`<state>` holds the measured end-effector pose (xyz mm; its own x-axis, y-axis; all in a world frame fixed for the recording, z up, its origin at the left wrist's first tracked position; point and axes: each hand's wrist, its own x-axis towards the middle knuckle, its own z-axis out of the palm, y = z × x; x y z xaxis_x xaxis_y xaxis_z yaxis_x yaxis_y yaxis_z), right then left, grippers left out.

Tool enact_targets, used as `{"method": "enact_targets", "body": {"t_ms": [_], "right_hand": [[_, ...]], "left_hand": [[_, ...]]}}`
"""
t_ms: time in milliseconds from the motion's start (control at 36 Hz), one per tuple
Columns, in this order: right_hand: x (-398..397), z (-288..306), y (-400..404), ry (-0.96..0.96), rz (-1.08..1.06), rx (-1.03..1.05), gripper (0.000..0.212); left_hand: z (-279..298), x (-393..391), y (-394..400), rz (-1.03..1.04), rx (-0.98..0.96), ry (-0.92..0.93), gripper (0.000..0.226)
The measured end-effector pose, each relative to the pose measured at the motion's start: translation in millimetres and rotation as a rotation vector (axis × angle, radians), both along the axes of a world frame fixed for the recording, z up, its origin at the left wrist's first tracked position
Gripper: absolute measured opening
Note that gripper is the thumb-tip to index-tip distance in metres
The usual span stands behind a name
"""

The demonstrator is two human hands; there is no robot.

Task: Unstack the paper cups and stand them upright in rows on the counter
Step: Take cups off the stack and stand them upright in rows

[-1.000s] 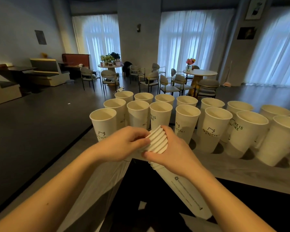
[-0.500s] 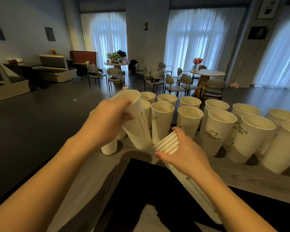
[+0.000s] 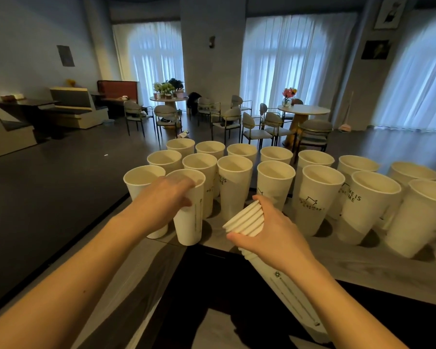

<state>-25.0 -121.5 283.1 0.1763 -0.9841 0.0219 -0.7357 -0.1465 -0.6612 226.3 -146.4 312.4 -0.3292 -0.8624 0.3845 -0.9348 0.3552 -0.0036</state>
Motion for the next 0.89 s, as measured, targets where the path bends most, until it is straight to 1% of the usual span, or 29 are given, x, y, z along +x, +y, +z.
{"method": "enact_targets", "body": {"t_ms": [83,222,250,306,361,389,417,472,500,556,583,639,694,750,833,889], "right_hand": [[-0.3,-0.8,1.3,-0.012,-0.002,-0.003,0.105],[1.4,1.4,5.2,-0.024,0.007,-0.008,0.108],[1.4,2.3,5.4,-0.028,0.012,-0.005,0.11],[1.4,4.9,6.7,-0.041,0.026,0.009,0.115],[2.1,7.9,9.2,-0.064,0.032,0.014,0.119],[3.1,9.3,10.9,-0.078,0.03,0.006,0.118],[4.6,10.3,12.0,-0.095,0.029,-0.012,0.114],[7.4,11.4,12.9,-0.126,0.038,-0.057,0.097],[8.4,11.6,12.7,-0.14,0.049,-0.067,0.09],[8.1,12.0,11.8,-0.163,0.074,-0.064,0.084],[7.6,11.8,11.6,-0.165,0.08,-0.066,0.082],[6.5,11.7,12.5,-0.158,0.081,-0.086,0.082],[3.4,10.9,13.3,-0.134,0.076,-0.117,0.084],[1.2,9.1,12.5,-0.104,0.07,-0.142,0.08],[-4.5,4.8,11.1,-0.047,0.04,-0.175,0.08],[-10.2,2.1,11.0,-0.036,0.013,-0.179,0.085]], "left_hand": [[1.8,0.5,-0.4,0.0,0.022,0.014,0.035],[11.7,3.9,3.4,-0.005,0.073,0.079,0.047],[14.7,3.6,5.3,-0.006,0.052,0.087,0.048],[21.2,-1.0,10.6,-0.026,-0.051,0.107,0.045],[27.6,-14.0,21.3,-0.072,-0.124,0.18,0.041],[29.1,-23.2,27.1,-0.109,-0.088,0.248,0.04],[30.6,-33.7,33.4,-0.155,0.005,0.332,0.037],[28.5,-52.3,40.5,-0.237,0.282,0.463,0.033],[25.8,-59.2,41.2,-0.265,0.392,0.467,0.031],[20.6,-69.4,40.9,-0.283,0.499,0.431,0.029],[19.0,-72.4,40.7,-0.28,0.524,0.44,0.031],[18.2,-74.7,40.2,-0.28,0.549,0.515,0.031],[18.0,-77.8,40.0,-0.292,0.568,0.594,0.025],[17.8,-79.8,38.7,-0.284,0.559,0.673,0.019],[21.1,-83.8,35.4,-0.19,0.481,0.739,0.011],[29.9,-84.5,33.5,-0.151,0.379,0.698,0.008]]}}
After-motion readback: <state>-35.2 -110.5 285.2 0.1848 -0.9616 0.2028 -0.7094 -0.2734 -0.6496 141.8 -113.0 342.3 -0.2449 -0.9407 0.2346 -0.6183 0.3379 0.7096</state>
